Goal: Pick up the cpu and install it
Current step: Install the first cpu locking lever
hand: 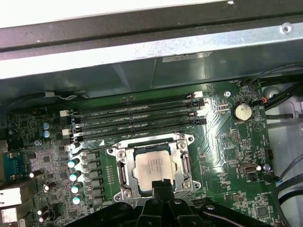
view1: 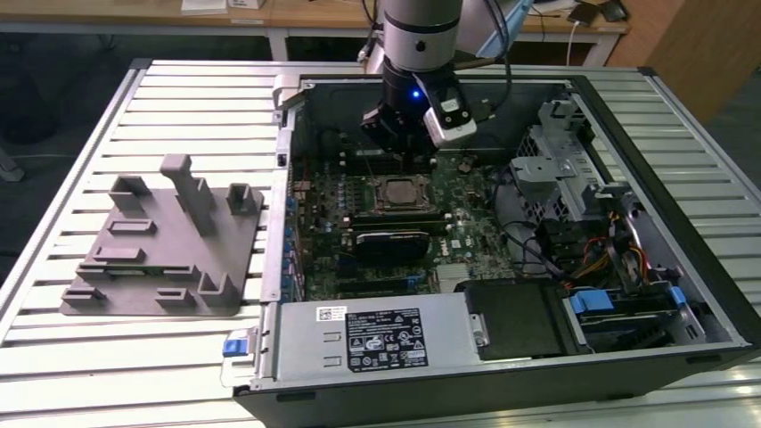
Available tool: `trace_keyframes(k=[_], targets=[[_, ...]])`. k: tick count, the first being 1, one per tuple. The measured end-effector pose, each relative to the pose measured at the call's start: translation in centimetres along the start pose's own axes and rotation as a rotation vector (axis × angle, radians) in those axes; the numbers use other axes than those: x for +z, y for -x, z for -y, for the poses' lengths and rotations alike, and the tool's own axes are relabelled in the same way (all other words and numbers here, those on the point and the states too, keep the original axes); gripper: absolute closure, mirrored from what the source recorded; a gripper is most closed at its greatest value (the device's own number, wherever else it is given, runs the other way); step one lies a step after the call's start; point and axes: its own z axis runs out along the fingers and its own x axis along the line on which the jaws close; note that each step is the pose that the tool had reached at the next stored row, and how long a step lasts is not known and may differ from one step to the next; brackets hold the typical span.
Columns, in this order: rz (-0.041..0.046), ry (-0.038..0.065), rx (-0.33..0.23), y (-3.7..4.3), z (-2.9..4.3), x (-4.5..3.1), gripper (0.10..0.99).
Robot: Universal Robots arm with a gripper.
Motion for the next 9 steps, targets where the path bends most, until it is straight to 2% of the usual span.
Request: trace_keyframes(k=[9], targets=[[-0.0006, 0.004, 0.0, 0.0, 0.0, 0.0, 0.98]])
